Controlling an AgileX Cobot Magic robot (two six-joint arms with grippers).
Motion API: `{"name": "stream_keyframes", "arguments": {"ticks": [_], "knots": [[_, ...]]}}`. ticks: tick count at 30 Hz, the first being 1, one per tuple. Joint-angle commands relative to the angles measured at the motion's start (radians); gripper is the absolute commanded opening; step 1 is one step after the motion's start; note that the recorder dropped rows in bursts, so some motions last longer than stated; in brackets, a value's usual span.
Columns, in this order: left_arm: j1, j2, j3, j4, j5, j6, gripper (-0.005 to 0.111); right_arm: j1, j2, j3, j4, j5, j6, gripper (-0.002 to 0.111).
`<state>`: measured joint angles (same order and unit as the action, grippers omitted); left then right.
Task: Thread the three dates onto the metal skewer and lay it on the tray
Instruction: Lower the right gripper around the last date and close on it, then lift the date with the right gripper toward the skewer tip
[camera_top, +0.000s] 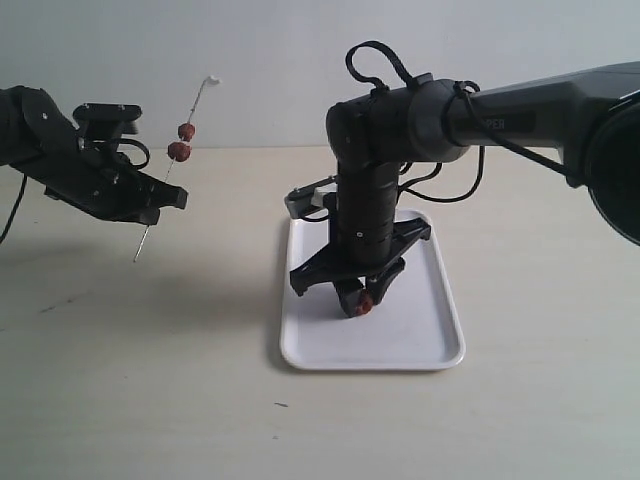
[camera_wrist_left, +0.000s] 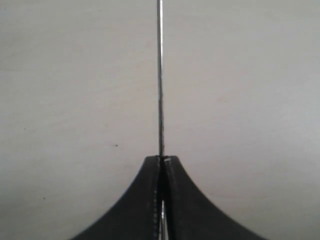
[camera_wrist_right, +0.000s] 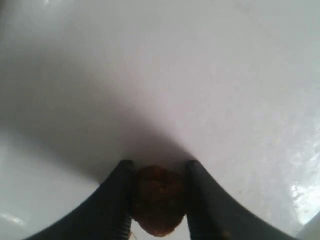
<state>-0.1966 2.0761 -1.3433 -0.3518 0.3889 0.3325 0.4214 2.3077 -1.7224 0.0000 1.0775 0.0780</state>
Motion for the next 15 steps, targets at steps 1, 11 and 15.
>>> {"name": "stream_keyframes", "arguments": {"ticks": [1,11,15], "knots": [[-0.005,-0.007,-0.006,-0.011,-0.010,0.005,0.000,0.003,-0.001,0.001,0.000,0.007,0.002,0.022],[-0.014,-0.007,-0.006,-0.011,0.013,0.014,0.000,-0.039,-0.039,-0.001,-0.033,-0.092,0.002,0.018],[-0.048,-0.007,-0.006,-0.066,0.040,0.111,0.000,-0.120,-0.083,-0.001,0.000,-0.183,0.002,0.022]]}}
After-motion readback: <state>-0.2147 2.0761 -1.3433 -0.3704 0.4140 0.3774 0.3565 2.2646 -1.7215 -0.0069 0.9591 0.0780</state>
